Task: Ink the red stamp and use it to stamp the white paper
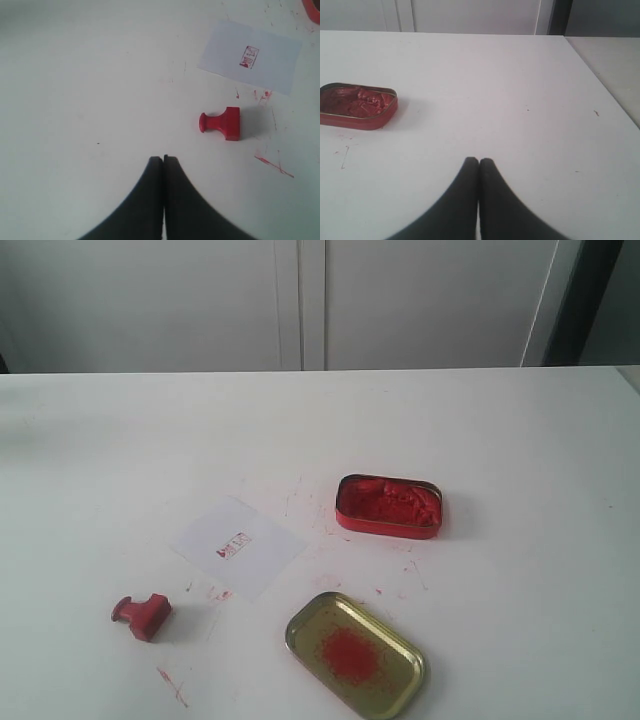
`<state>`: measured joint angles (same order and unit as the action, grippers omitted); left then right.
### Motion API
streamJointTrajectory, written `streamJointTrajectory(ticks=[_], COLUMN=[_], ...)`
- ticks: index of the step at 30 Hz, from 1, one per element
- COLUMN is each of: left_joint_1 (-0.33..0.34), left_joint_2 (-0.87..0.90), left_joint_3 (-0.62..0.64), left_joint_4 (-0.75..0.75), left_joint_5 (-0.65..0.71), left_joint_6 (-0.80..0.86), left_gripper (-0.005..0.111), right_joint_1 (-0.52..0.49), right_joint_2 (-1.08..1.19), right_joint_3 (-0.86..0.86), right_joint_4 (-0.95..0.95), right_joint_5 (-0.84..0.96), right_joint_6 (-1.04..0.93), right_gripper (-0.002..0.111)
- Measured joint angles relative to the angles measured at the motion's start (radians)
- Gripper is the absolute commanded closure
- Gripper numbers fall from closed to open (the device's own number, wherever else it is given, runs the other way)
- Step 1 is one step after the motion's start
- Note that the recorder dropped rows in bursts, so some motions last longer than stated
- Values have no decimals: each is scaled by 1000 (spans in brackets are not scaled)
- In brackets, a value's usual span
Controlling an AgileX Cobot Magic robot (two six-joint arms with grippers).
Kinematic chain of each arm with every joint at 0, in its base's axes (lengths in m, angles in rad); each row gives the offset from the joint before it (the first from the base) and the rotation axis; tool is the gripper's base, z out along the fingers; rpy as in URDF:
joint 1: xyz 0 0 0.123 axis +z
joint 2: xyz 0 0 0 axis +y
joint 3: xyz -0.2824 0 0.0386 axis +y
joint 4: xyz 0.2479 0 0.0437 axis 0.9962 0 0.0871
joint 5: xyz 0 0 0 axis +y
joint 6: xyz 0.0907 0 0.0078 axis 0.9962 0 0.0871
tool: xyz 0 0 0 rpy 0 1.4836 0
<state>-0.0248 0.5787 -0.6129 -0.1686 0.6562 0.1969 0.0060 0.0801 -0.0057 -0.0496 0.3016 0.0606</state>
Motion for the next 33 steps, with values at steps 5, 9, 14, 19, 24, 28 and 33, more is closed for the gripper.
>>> streamJointTrajectory(ticks=[5,9,14,19,24,28,33], left_joint_1=[0,0,0,0,0,0,0], left_joint_2=[-186,-329,-401,-415,-415,-415,-415], left_joint_3=[175,292,349,354,354,354,354], left_joint_4=[2,4,6,6,6,6,43], left_joint_5=[-105,-167,-173,-173,-173,-173,-183], left_joint_6=[0,2,2,2,2,-19,-95], left_gripper=[107,107,107,107,107,107,107], right_joint_1=[0,0,0,0,0,0,0], right_joint_2=[0,0,0,0,0,0,0], right_joint_3=[0,0,0,0,0,0,0], right_joint_4=[0,0,0,0,0,0,0], right_joint_5=[0,0,0,0,0,0,0], right_joint_6=[0,0,0,0,0,0,0], right_gripper=[108,108,108,108,108,108,108])
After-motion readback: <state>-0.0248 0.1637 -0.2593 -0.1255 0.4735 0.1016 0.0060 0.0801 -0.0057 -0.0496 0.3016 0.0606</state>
